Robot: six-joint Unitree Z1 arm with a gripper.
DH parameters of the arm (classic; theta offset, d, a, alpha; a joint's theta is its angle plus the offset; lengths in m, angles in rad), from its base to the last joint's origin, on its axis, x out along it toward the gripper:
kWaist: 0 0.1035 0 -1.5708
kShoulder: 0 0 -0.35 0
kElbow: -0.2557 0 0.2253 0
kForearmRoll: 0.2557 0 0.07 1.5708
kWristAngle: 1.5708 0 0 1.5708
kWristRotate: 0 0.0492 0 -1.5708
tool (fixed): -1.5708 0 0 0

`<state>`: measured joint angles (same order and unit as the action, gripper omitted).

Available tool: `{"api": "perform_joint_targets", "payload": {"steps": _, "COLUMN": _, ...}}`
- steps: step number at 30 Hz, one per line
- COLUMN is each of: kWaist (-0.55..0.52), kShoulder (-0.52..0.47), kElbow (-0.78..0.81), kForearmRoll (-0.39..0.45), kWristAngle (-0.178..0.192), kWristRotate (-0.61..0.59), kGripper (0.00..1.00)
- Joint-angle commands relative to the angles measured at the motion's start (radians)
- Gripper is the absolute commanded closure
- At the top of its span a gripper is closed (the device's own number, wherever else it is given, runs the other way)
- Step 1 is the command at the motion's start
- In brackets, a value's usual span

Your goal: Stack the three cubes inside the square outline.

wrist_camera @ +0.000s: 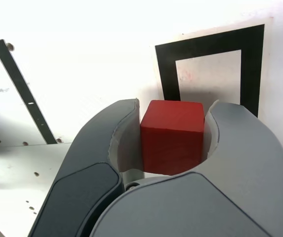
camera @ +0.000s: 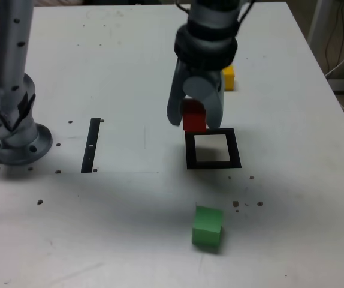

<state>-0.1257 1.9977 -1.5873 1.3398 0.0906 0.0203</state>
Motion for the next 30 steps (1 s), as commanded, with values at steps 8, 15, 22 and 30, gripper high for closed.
{"api": "perform_joint_targets", "payload": {"steps": 8, "kWaist": 0.0, "kShoulder": 0.059, "kElbow": 0.009, "kForearmRoll": -0.05, "kWristAngle": -0.006, "kWristRotate": 0.0, "kGripper": 0.87}}
{"api": "perform_joint_targets", "payload": {"steps": 15, "kWaist": 0.0, "kShoulder": 0.087, "kElbow": 0.005, "kForearmRoll": -0.07, "kWristAngle": -0.016, "kWristRotate": 0.009, "kGripper": 0.87}}
{"api": "perform_joint_targets", "payload": {"steps": 22, "kWaist": 0.015, "kShoulder": 0.095, "kElbow": 0.02, "kForearmRoll": -0.103, "kWristAngle": -0.018, "kWristRotate": 0.022, "kGripper": 0.83}}
{"api": "perform_joint_targets", "payload": {"steps": 30, "kWaist": 0.026, "kShoulder": 0.109, "kElbow": 0.025, "kForearmRoll": -0.114, "kWristAngle": -0.019, "kWristRotate": 0.033, "kGripper": 0.75}}
